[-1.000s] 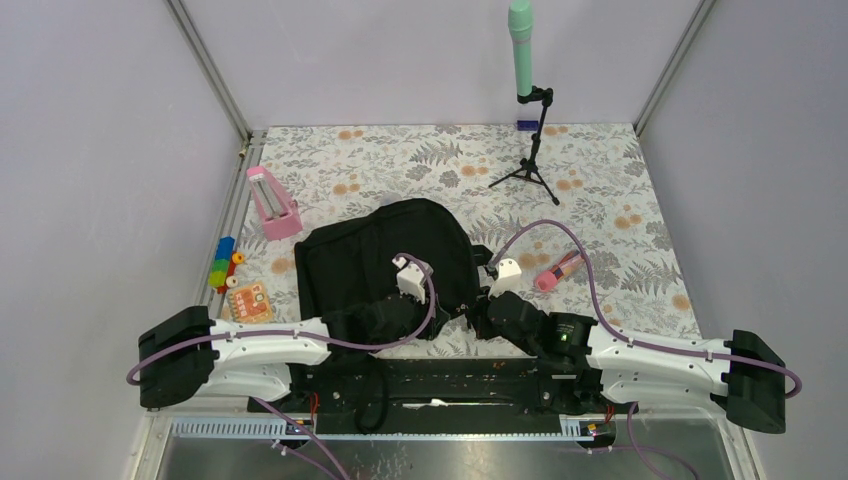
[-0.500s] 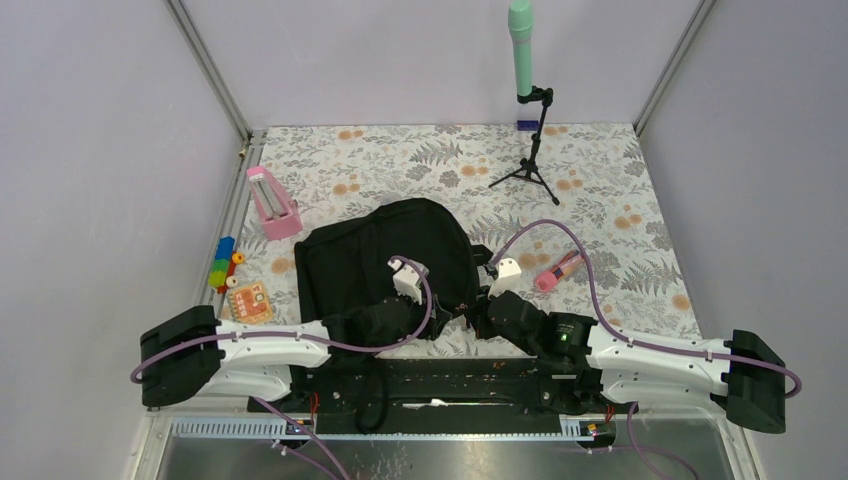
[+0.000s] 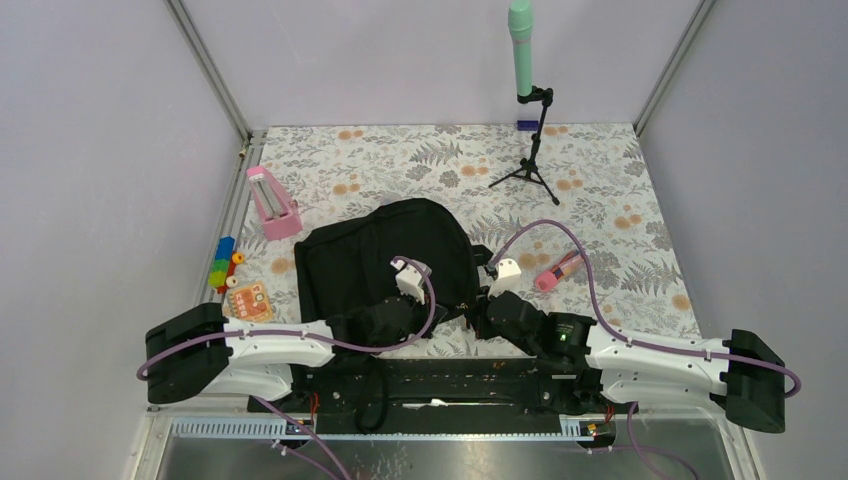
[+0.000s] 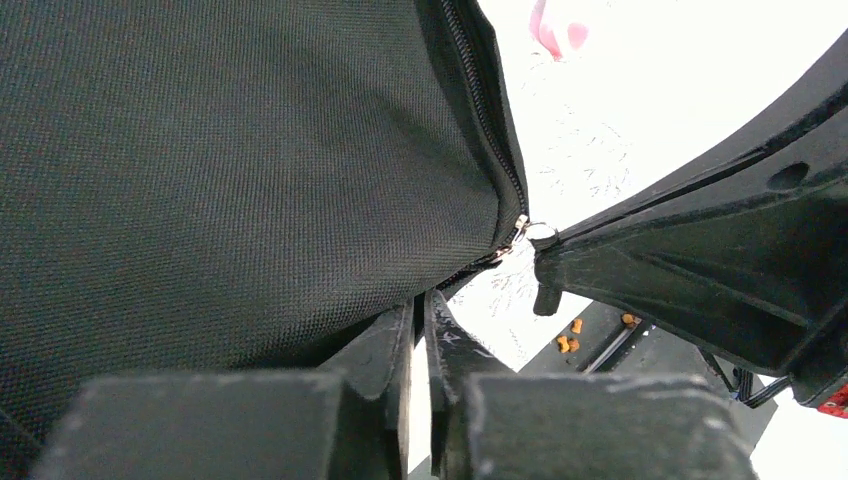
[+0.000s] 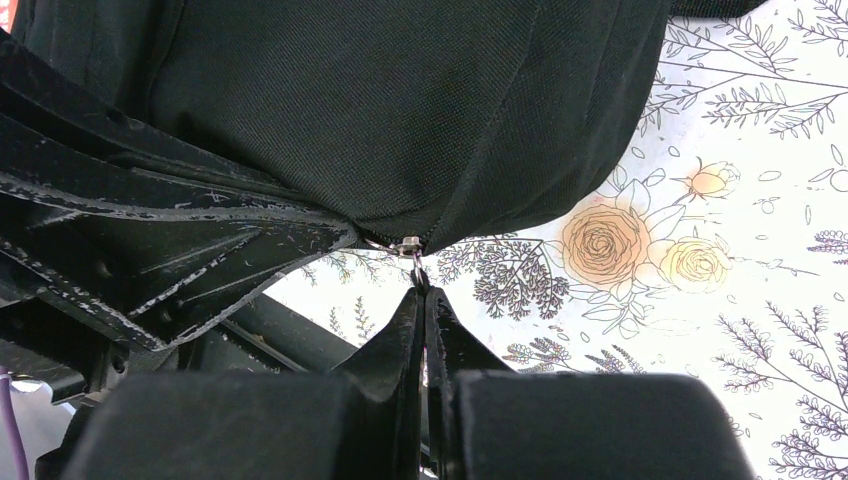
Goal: Pack the student bag
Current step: Zip the student bag at the center of the board.
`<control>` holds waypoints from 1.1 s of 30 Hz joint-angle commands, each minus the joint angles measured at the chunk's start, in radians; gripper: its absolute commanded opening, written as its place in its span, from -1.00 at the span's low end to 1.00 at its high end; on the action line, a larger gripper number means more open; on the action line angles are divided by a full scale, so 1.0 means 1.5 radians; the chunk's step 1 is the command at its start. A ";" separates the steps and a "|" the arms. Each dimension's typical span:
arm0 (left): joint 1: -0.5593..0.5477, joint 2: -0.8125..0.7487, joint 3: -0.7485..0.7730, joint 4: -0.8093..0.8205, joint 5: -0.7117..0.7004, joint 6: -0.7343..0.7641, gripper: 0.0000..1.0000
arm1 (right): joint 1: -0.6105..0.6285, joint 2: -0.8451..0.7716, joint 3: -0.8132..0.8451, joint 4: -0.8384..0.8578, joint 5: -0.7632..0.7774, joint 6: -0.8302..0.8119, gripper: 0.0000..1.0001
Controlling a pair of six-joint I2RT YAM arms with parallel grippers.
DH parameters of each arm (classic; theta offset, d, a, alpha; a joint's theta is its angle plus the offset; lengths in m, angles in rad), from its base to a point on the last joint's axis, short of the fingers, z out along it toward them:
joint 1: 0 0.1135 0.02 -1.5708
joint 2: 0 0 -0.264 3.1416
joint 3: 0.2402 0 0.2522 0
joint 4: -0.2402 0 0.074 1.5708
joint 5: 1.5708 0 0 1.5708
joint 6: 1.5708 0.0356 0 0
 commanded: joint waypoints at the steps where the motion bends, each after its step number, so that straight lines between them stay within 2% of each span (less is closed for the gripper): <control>1: 0.007 -0.022 -0.011 0.017 -0.018 0.019 -1.00 | -0.002 0.005 0.002 0.008 -0.011 0.006 -1.00; 13: 0.004 -0.152 -0.064 -0.104 -0.018 -0.040 -1.00 | -0.002 0.007 0.001 0.008 -0.011 0.009 -1.00; 20: 0.004 -0.182 -0.070 -0.129 0.054 -0.001 -1.00 | -0.002 0.020 0.010 0.007 -0.012 0.009 -1.00; 26: 0.004 -0.222 -0.078 -0.179 0.046 -0.020 -1.00 | -0.002 0.017 0.007 0.005 -0.011 0.013 -1.00; 33: 0.004 -0.280 -0.066 -0.305 0.011 -0.066 -1.00 | -0.002 0.014 0.006 -0.004 -0.008 0.017 -1.00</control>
